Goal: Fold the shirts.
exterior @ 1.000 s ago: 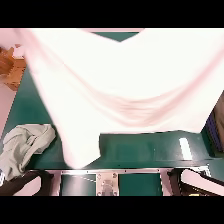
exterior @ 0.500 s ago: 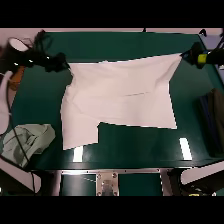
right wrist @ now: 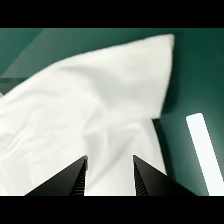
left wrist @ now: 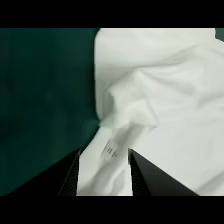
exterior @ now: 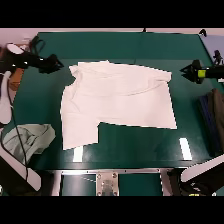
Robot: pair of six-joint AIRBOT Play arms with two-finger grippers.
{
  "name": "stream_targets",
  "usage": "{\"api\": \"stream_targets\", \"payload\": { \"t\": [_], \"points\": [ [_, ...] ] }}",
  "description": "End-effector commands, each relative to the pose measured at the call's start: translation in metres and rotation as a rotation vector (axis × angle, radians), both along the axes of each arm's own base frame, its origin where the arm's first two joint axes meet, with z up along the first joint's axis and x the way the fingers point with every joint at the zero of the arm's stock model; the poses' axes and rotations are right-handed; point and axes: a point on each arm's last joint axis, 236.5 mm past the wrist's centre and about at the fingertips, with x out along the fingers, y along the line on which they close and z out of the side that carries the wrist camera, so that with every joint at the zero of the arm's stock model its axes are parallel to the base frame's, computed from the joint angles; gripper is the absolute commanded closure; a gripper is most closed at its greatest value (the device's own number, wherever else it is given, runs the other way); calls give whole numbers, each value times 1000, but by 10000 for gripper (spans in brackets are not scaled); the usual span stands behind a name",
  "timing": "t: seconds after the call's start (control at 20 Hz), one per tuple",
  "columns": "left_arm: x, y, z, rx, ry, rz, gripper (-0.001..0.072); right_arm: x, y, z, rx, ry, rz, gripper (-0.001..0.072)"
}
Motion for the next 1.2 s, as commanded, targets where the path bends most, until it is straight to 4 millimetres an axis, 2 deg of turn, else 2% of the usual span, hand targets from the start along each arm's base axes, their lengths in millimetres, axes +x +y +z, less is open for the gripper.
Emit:
{"api": "stream_targets", "payload": {
  "t": [0.0, 0.05, 0.1, 0.25, 0.45, 0.5, 0.6, 0.7, 0.85, 1.05, 1.15],
  "points": [
    [-71, 33, 4, -86, 270, -71, 329, -64, -15, 1, 48, 86, 66, 310],
    [-98, 29, -3, -100, 371, -118, 330, -81, -12, -2, 57, 101, 55, 314],
    [-115, 25, -10, -102, 434, -144, 330, -97, -5, -6, 63, 115, 49, 315],
    [-147, 14, -36, -75, 532, -156, 330, -155, 18, -27, 44, 208, -13, 318],
    [-199, 12, -76, -43, 665, -136, 330, -242, 61, -70, 50, 387, -136, 320],
    [-219, 12, -84, -27, 697, -136, 330, -255, 70, -77, 49, 397, -146, 320],
    [-240, 10, -100, -1, 695, -109, 330, -272, 81, -87, 35, 396, -141, 320],
    [-242, 9, -115, 11, 656, -60, 330, -279, 86, -92, 36, 401, -127, 317],
    [-214, -19, -116, -120, 530, -15, 332, -278, 86, -92, 35, 400, -129, 316],
    [-193, -33, -135, -39, 447, 2, 345, -277, 84, -92, 32, 397, -134, 274],
    [-191, -38, -132, -40, 436, -14, 591, -277, 84, -92, 31, 397, -134, 276]
  ]
}}
